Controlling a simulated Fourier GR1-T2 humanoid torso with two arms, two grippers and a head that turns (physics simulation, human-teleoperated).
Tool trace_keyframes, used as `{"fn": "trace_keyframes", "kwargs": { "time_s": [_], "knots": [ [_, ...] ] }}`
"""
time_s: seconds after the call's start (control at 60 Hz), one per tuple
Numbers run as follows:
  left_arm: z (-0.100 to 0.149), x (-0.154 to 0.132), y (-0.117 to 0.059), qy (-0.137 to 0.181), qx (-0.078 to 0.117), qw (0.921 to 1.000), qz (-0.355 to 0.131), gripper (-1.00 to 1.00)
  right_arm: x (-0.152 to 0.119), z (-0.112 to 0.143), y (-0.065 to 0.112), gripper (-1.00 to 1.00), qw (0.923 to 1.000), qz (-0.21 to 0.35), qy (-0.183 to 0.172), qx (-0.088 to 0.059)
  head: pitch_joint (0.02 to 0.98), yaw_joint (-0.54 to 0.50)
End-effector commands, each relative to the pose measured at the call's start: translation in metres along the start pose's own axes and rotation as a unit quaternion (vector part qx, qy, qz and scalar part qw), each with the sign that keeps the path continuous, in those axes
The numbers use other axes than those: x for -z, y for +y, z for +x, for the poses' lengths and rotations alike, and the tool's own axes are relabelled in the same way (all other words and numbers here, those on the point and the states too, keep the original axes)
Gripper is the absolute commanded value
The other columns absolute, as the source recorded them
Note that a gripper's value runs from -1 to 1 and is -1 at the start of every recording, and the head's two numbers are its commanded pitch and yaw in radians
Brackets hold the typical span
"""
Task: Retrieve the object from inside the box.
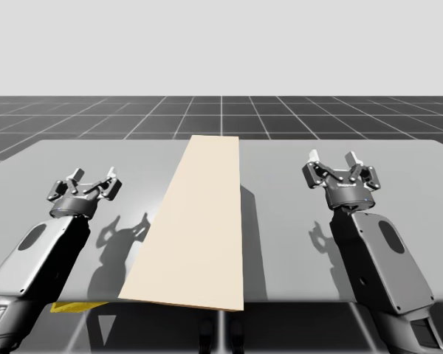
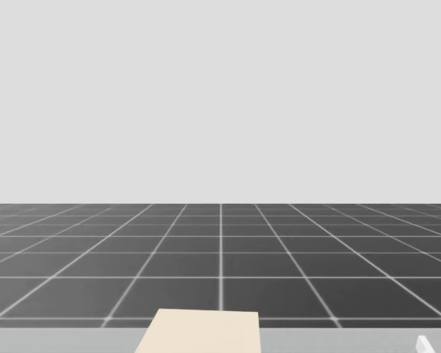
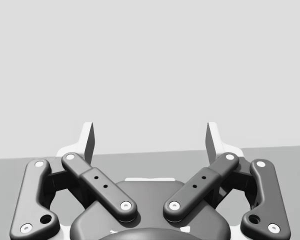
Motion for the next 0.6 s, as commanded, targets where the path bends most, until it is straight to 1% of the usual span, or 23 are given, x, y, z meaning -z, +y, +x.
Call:
{"fn": "trace_keyframes", "kwargs": {
  "time_s": [0.017,0.05,0.1,0.15,0.167,0.183,0.25,0.267,0.3,0.317,0.333,0.367,0.417,0.433,0.45,0.467,0.5,0.517,0.533,0.55,0.567,0.583,0.6],
  "knots": [
    [0.000,0.001,0.001,-0.001,0.000,1.0000,-0.001,-1.00,-0.001,-0.002,0.000,-1.00,0.9999,-0.009,0.006,-0.013,0.064,0.00],
    [0.000,0.000,0.001,0.001,0.000,1.0000,-0.001,-1.00,-0.001,-0.002,0.000,-1.00,0.9999,0.000,0.008,-0.008,0.065,0.00],
    [-0.001,0.000,0.001,0.009,-0.002,0.9999,-0.005,-1.00,0.000,-0.003,0.000,-1.00,0.9999,0.004,0.010,-0.014,0.065,0.00],
    [-0.003,0.000,0.001,0.025,-0.009,0.9996,-0.014,-1.00,0.000,-0.006,0.000,-1.00,0.9994,0.011,0.020,-0.027,0.065,0.00],
    [-0.004,0.000,0.000,0.040,-0.017,0.9988,-0.025,-1.00,0.000,-0.009,-0.001,-1.00,0.9985,0.022,0.029,-0.041,0.066,0.00],
    [-0.005,0.000,0.000,0.045,-0.017,0.9985,-0.028,-1.00,0.000,-0.010,-0.001,-1.00,0.9981,0.027,0.032,-0.045,0.066,0.00],
    [-0.012,0.000,-0.004,0.070,0.008,0.9959,-0.057,-1.00,-0.001,-0.017,0.001,-1.00,0.9949,0.063,0.058,-0.054,0.068,0.00],
    [-0.014,-0.001,-0.007,0.081,0.016,0.9938,-0.075,-1.00,-0.002,-0.021,0.002,-1.00,0.9921,0.083,0.065,-0.068,0.068,0.00],
    [-0.015,-0.002,-0.009,0.085,0.023,0.9927,-0.083,-1.00,-0.002,-0.023,0.003,-1.00,0.9903,0.101,0.073,-0.064,0.068,0.00],
    [-0.016,-0.003,-0.013,0.092,0.026,0.9897,-0.107,-1.00,-0.004,-0.025,0.006,-1.00,0.9875,0.119,0.086,-0.059,0.068,0.00],
    [-0.017,-0.005,-0.015,0.095,0.024,0.9880,-0.119,-1.00,-0.006,-0.026,0.007,-1.00,0.9861,0.126,0.087,-0.064,0.068,0.00],
    [-0.017,-0.009,-0.021,0.102,0.032,0.9807,-0.163,-1.00,-0.009,-0.030,0.009,-1.00,0.9796,0.162,0.085,-0.082,0.068,0.00],
    [-0.018,-0.016,-0.027,0.107,0.041,0.9705,-0.212,-1.00,-0.012,-0.032,0.013,-1.00,0.9758,0.188,0.081,-0.077,0.069,0.00],
    [-0.018,-0.021,-0.032,0.108,0.045,0.9604,-0.253,-1.00,-0.015,-0.033,0.015,-1.00,0.9725,0.207,0.073,-0.077,0.069,0.00],
    [-0.018,-0.023,-0.034,0.109,0.045,0.9562,-0.268,-1.00,-0.016,-0.033,0.016,-1.00,0.9711,0.215,0.069,-0.078,0.069,0.00],
    [-0.017,-0.030,-0.039,0.107,0.049,0.9442,-0.308,-1.00,-0.019,-0.033,0.017,-1.00,0.9668,0.237,0.061,-0.072,0.068,0.00],
    [-0.017,-0.036,-0.044,0.100,0.060,0.9331,-0.340,-1.00,-0.022,-0.033,0.020,-1.00,0.9634,0.256,0.056,-0.055,0.067,0.00],
    [-0.017,-0.038,-0.046,0.100,0.060,0.9292,-0.351,-1.00,-0.023,-0.033,0.021,-1.00,0.9618,0.263,0.049,-0.060,0.067,0.00],
    [-0.017,-0.042,-0.048,0.099,0.063,0.9208,-0.372,-1.00,-0.026,-0.033,0.022,-1.00,0.9583,0.277,0.043,-0.059,0.067,0.00],
    [-0.017,-0.046,-0.051,0.094,0.069,0.9142,-0.388,-1.00,-0.029,-0.032,0.023,-1.00,0.9532,0.295,0.043,-0.051,0.066,-0.01],
    [-0.017,-0.048,-0.052,0.091,0.073,0.9115,-0.394,-1.00,-0.031,-0.032,0.024,-1.00,0.9505,0.304,0.042,-0.047,0.065,-0.01],
    [-0.017,-0.052,-0.055,0.091,0.080,0.9027,-0.413,-1.00,-0.035,-0.032,0.027,-1.00,0.9439,0.326,0.026,-0.047,0.065,-0.01],
    [-0.018,-0.053,-0.056,0.090,0.082,0.8999,-0.419,-1.00,-0.036,-0.032,0.028,-1.00,0.9413,0.333,0.025,-0.047,0.065,-0.01]
  ]
}}
